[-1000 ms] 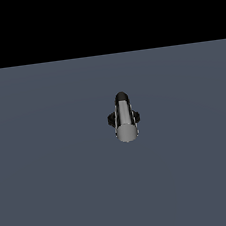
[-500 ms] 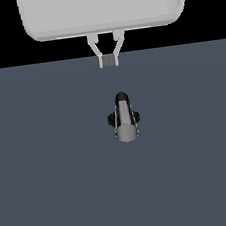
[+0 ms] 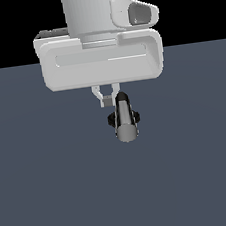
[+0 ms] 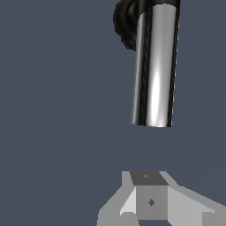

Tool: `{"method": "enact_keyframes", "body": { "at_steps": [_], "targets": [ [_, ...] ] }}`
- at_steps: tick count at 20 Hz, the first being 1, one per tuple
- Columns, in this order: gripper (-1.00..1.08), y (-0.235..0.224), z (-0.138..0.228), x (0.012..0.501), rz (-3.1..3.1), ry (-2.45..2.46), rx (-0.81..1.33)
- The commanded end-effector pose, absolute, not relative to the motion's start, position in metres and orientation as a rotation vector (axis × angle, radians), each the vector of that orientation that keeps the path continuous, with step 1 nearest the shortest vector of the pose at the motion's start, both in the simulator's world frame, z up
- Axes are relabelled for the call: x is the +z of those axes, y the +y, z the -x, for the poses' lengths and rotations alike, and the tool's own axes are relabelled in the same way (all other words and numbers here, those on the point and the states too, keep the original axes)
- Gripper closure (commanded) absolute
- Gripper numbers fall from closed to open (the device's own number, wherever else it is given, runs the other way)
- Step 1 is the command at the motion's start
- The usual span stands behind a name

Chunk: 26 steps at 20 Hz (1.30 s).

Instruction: Turn on the faucet by rotating a designated handle.

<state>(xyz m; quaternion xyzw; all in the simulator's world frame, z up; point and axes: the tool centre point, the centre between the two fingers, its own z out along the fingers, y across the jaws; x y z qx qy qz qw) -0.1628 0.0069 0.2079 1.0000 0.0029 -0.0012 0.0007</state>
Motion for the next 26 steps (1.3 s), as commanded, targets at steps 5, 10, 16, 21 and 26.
{"method": "enact_keyframes", "body": {
  "at_steps": [5,10,16,21,26],
  "targets": [
    [1.08,0.014,0.146,0.162,-3.141,0.025,-0.001],
    [1.08,0.018,0.135,0.136,-3.142,0.035,-0.001],
    [1.08,0.021,0.127,0.116,-3.142,0.042,0.0],
    [1.08,0.022,0.123,0.108,-3.142,0.045,0.0],
    [1.08,0.022,0.123,0.107,-3.142,0.045,0.0]
  ]
}}
